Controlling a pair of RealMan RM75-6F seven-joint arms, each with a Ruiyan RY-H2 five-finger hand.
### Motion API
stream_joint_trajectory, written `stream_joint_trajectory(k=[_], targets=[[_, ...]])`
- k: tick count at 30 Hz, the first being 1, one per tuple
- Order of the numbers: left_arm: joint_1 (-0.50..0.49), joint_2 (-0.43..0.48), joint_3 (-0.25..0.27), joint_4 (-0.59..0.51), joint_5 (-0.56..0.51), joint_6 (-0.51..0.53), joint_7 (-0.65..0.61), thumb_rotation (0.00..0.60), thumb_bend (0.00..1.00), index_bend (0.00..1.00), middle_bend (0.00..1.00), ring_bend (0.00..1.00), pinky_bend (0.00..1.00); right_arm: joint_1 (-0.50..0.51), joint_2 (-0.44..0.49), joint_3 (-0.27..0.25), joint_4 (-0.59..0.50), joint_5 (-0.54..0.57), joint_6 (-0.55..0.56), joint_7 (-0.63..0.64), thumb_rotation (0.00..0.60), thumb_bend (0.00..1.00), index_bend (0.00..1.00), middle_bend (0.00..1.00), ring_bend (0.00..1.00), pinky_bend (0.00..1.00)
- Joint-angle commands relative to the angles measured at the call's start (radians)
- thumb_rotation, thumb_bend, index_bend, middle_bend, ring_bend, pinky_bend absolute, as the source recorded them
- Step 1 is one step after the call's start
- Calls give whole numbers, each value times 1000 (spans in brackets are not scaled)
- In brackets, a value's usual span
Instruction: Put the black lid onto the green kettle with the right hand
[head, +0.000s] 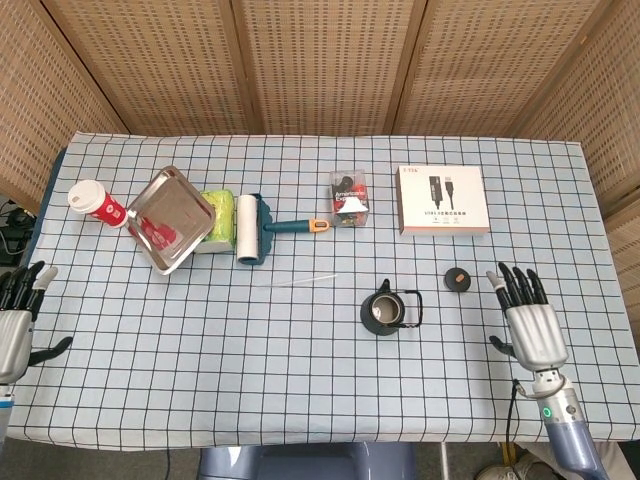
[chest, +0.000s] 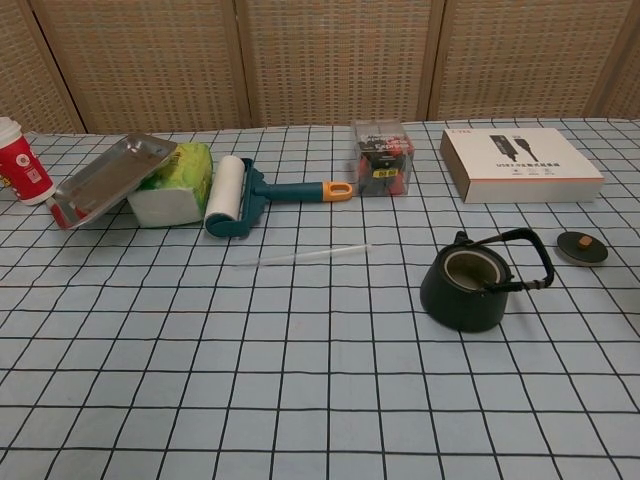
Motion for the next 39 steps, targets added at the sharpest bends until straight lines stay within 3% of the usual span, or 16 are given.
stream_joint_trajectory(k=[1,8,20,39], targets=[[1,-1,-2,1,-3,1,1,600,19,0,0,0,0,48,2,52,25,65,-64,3,600,243,135,245,258,203],[-2,-4,-9,11,-22,-9,-2,600,19,0,0,0,0,137,-21,111,129,205,-222,-24,600,244,187,529,539,388],[-20,-20,-11,29,-33,-40,6,600,19,0,0,0,0,217,-71,130,240,324,-355,-71,600,268,233,803,796,521],[-55,-44,-25,55,-78,-101,36,600,20,0,0,0,0,321,-130,136,320,430,-505,-93,600,298,283,817,808,523]])
